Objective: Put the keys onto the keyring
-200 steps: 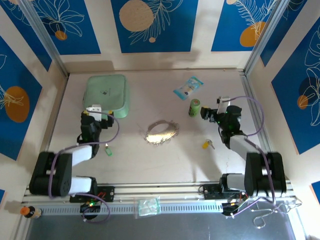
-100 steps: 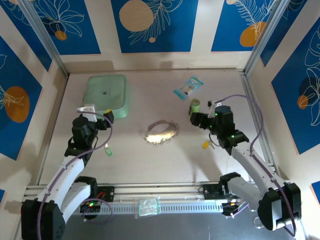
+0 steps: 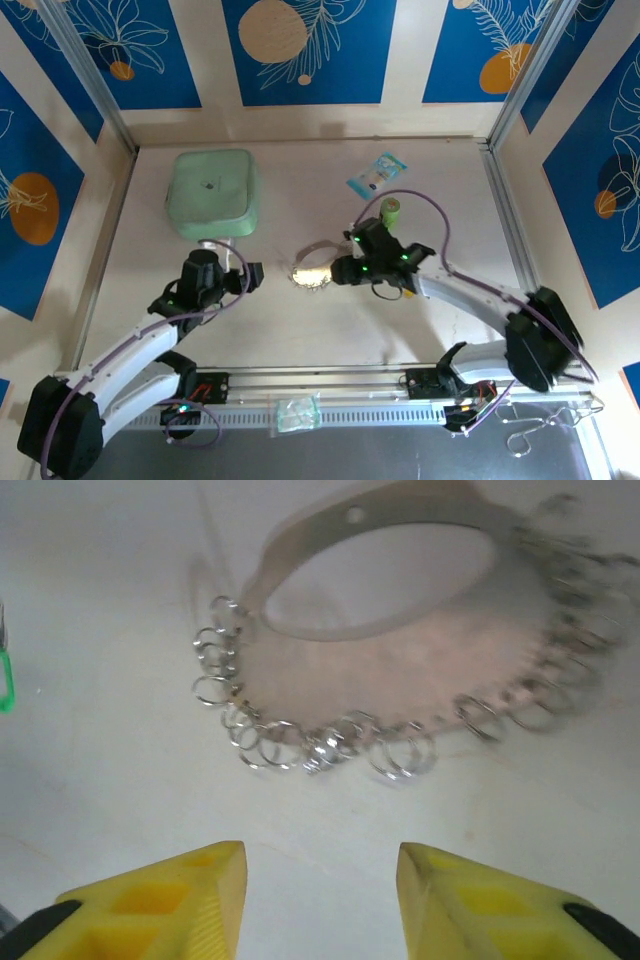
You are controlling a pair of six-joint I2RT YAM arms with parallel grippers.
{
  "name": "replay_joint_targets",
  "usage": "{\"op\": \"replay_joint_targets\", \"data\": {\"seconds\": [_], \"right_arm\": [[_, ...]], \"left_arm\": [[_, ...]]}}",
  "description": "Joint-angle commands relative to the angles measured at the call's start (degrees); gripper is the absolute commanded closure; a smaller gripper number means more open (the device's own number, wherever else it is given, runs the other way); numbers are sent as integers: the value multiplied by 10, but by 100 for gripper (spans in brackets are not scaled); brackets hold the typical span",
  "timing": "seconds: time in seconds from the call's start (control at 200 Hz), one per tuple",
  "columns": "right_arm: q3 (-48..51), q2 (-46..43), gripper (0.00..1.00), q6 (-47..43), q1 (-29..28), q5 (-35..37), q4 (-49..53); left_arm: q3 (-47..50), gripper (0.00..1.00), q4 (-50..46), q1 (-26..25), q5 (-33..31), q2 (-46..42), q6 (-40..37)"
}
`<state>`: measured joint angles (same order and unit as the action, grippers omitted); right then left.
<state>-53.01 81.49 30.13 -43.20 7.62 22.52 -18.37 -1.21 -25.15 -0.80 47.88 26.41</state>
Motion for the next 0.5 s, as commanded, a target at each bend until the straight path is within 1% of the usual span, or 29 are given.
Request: {"op": "replay_joint_targets", "data": {"seconds": [0.0, 0.125, 0.265, 0.375, 0.495], "right_arm": [[-67, 67, 58, -38, -22, -2, 29], [-160, 165, 59, -72, -31, -2, 71], [-258, 263, 59, -91, -32, 15, 122], [-318, 319, 59, -95, -33, 12, 149], [-362, 360, 61, -96, -33, 0, 167]], "left_arm": [[36, 14, -8, -3, -27, -48, 71], [62, 14, -22, -3, -41, -106, 96], [71, 13, -62, -3, -53, -157, 98], [78, 13, -75, -3, -52, -186, 102], [83, 13, -78, -3, -50, -201, 104]]}}
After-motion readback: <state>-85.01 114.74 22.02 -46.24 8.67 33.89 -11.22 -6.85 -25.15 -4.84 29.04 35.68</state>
